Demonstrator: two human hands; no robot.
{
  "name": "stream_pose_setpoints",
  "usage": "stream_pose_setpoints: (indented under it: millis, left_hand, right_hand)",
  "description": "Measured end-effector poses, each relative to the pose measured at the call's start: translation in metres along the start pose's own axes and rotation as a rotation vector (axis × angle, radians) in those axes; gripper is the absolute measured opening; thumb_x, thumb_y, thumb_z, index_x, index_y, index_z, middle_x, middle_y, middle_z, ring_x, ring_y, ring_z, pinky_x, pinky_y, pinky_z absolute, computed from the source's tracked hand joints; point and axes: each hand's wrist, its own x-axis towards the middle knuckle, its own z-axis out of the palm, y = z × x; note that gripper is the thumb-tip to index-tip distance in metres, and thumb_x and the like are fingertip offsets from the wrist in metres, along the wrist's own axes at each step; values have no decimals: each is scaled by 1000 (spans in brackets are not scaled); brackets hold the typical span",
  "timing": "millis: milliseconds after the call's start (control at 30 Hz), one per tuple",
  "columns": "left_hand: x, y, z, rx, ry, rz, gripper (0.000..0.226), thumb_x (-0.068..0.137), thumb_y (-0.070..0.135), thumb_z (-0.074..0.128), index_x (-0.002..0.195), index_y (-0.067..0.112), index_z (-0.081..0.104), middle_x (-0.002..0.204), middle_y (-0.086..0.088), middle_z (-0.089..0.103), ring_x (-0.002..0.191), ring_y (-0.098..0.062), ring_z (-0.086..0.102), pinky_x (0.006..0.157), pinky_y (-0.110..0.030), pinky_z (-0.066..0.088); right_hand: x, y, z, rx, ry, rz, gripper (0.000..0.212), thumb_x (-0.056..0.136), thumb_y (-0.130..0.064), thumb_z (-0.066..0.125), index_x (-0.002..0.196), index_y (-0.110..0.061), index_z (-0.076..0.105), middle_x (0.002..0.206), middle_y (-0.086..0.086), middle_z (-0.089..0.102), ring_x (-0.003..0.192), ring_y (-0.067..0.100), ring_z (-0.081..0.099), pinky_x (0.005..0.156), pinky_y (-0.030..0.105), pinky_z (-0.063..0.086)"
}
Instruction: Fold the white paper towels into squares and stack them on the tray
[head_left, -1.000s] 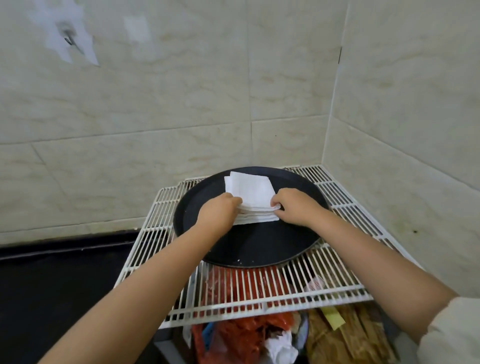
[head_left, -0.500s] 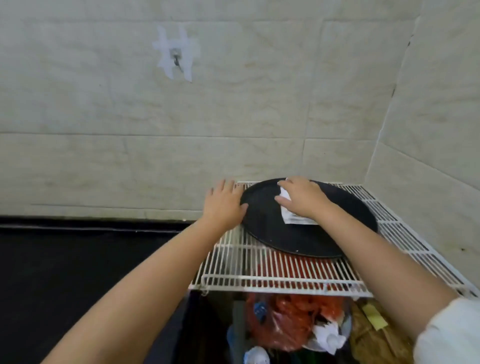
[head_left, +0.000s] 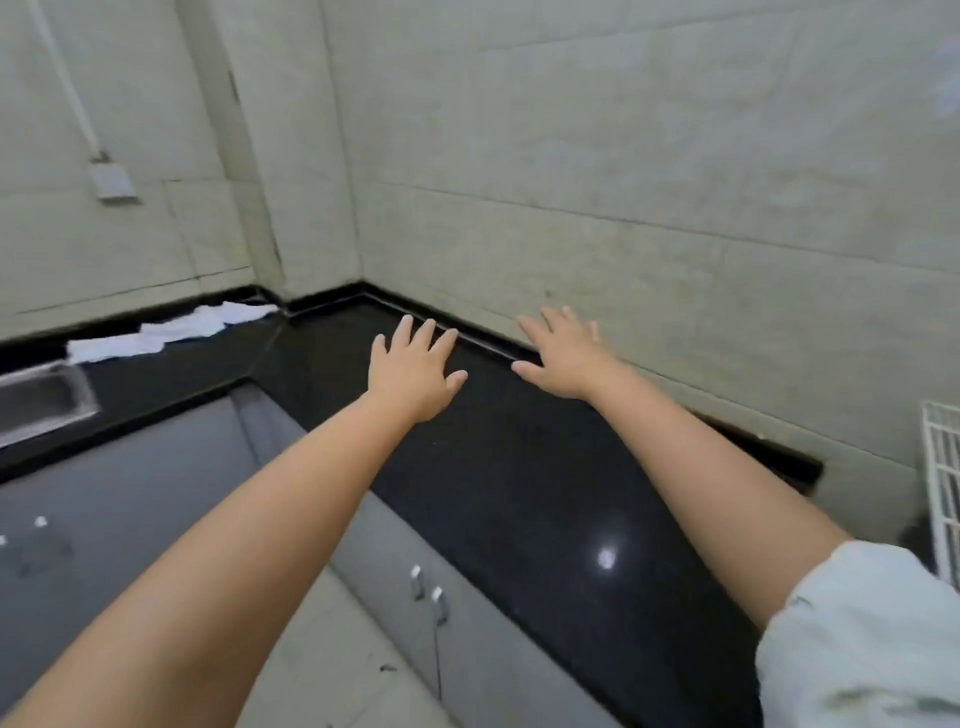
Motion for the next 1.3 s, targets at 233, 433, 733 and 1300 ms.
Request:
stream_pose_setpoints:
  millis: [233, 433, 733, 1300]
  left_hand:
    - [14, -187, 36, 42, -82, -301, 56, 99, 44, 28, 149, 24, 12, 159, -1, 7, 147, -25, -1, 118, -46, 10]
    - [81, -329, 57, 84, -108, -453, 56, 99, 43, 28, 148, 21, 14, 158, -2, 10, 147, -24, 1, 118, -47, 10]
    - [161, -512, 82, 111, -142, -620, 55, 98, 42, 31, 147, 18, 20, 157, -3, 14, 146, -25, 5, 117, -48, 13]
    - [326, -877, 239, -5, -300, -636, 52, 97, 40, 34, 143, 17, 26, 152, -5, 24, 144, -25, 13, 116, -45, 20]
  right_hand:
    - [130, -173, 50, 17, -81, -313, 60, 96, -42, 38, 147, -23, 13, 157, 9, 5, 145, 30, 2, 116, 52, 9]
    - [266, -288, 80, 70, -107, -477, 59, 96, -41, 37, 147, -22, 13, 157, 10, 7, 145, 30, 2, 116, 52, 8]
    - [443, -427, 99, 77, -107, -647, 57, 94, -40, 41, 144, -18, 22, 152, 11, 21, 141, 30, 16, 114, 51, 17]
    - [729, -682, 261, 8, -326, -587, 58, 95, -38, 42, 144, -15, 23, 150, 13, 26, 139, 30, 26, 112, 42, 31]
